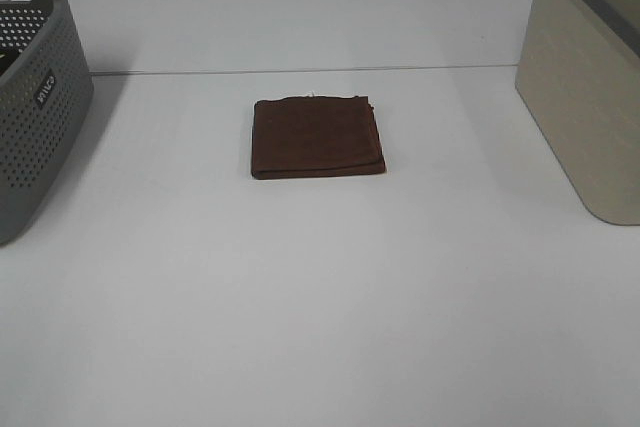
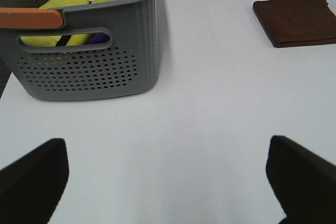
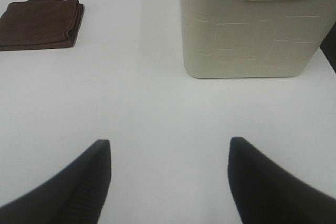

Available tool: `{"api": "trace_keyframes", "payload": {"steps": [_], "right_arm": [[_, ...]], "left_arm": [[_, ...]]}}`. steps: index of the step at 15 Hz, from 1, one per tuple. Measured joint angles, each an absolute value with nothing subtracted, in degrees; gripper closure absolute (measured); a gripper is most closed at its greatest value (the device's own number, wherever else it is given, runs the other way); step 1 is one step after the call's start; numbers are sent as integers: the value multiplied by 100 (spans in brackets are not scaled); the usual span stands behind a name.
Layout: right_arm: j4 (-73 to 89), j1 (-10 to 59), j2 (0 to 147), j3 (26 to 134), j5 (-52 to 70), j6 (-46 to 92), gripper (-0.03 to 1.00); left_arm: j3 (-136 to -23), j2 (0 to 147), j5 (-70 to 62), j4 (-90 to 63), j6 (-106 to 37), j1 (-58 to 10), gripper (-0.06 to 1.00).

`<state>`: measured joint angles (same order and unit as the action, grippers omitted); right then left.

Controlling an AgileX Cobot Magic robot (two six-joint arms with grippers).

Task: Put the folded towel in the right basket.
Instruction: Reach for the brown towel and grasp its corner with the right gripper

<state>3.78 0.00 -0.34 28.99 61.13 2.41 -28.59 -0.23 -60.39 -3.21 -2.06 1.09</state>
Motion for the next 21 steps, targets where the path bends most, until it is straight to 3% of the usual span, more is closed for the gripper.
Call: {"api": "trace_keyframes", "payload": {"steps": [7, 13, 15, 21], "right_arm": [[441, 0, 115, 2956, 5976, 241, 35], [527, 0, 2429, 3810, 4841, 241, 35], [533, 0, 4051, 4778, 4664, 241, 35], [1261, 0, 7059, 7288, 4990, 779, 35]], "left_arm": [[-2859, -23, -6039, -321, -206, 109, -3], [-2859, -23, -6039, -321, -206, 109, -3], [-2859, -23, -6039, -321, -206, 109, -3], [-2859, -23, -6039, -321, -206, 109, -3]]}}
